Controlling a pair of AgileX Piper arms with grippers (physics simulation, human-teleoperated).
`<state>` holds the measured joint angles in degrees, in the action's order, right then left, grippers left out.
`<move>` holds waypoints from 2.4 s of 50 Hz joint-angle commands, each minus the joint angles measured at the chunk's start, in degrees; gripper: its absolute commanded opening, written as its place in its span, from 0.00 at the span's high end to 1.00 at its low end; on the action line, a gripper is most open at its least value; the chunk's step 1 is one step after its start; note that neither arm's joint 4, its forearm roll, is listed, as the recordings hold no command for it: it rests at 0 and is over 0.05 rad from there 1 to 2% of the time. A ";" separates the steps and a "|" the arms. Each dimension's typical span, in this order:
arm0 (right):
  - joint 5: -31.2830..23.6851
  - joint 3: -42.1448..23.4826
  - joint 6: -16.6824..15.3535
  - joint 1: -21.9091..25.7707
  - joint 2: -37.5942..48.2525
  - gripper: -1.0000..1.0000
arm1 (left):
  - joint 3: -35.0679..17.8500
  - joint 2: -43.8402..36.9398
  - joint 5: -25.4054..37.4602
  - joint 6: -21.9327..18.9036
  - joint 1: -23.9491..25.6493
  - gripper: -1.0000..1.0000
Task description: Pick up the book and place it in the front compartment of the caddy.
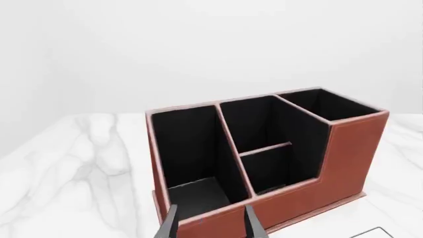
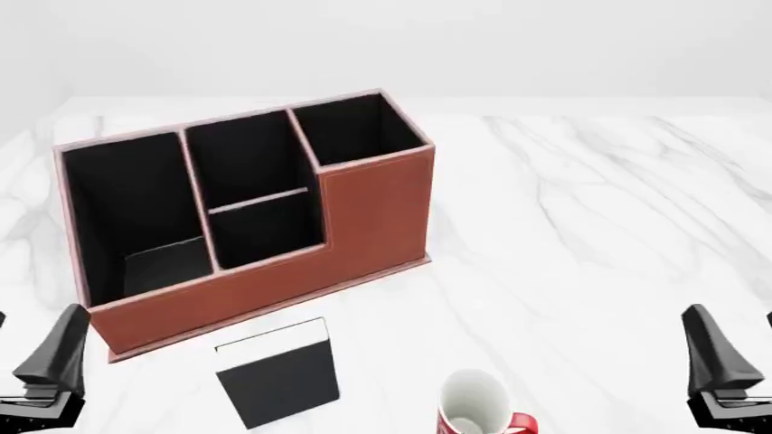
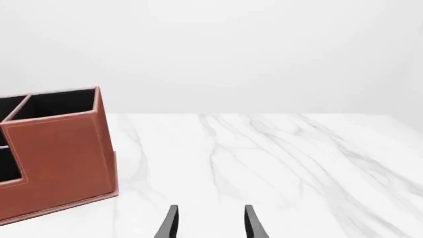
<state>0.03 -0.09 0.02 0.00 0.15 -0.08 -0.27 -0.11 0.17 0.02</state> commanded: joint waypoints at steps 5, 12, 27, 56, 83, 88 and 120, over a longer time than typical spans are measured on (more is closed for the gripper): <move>0.07 -0.19 0.06 0.00 0.33 0.00 | -0.21 0.19 0.29 0.57 0.47 0.00; 0.04 -0.18 0.09 0.00 0.30 0.00 | -0.48 0.14 0.04 0.17 0.59 0.00; 0.03 -0.17 0.07 -0.02 0.27 0.00 | -0.10 0.24 -0.51 -0.03 1.23 0.00; 0.03 -0.17 0.08 -0.01 0.26 0.00 | -10.22 0.25 8.52 3.01 4.33 0.00; 0.03 -0.17 0.08 -0.01 0.27 0.00 | -29.02 -10.39 18.37 -4.01 16.05 0.00; 0.03 -0.17 0.07 -0.01 0.27 0.00 | -30.30 -17.10 18.52 -6.01 18.91 0.00; 0.03 -0.17 0.07 -0.01 0.28 0.00 | -55.29 -45.08 47.06 -17.88 41.29 0.00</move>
<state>0.05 -0.28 0.11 -0.02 0.46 -49.90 -37.58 37.14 -18.68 35.10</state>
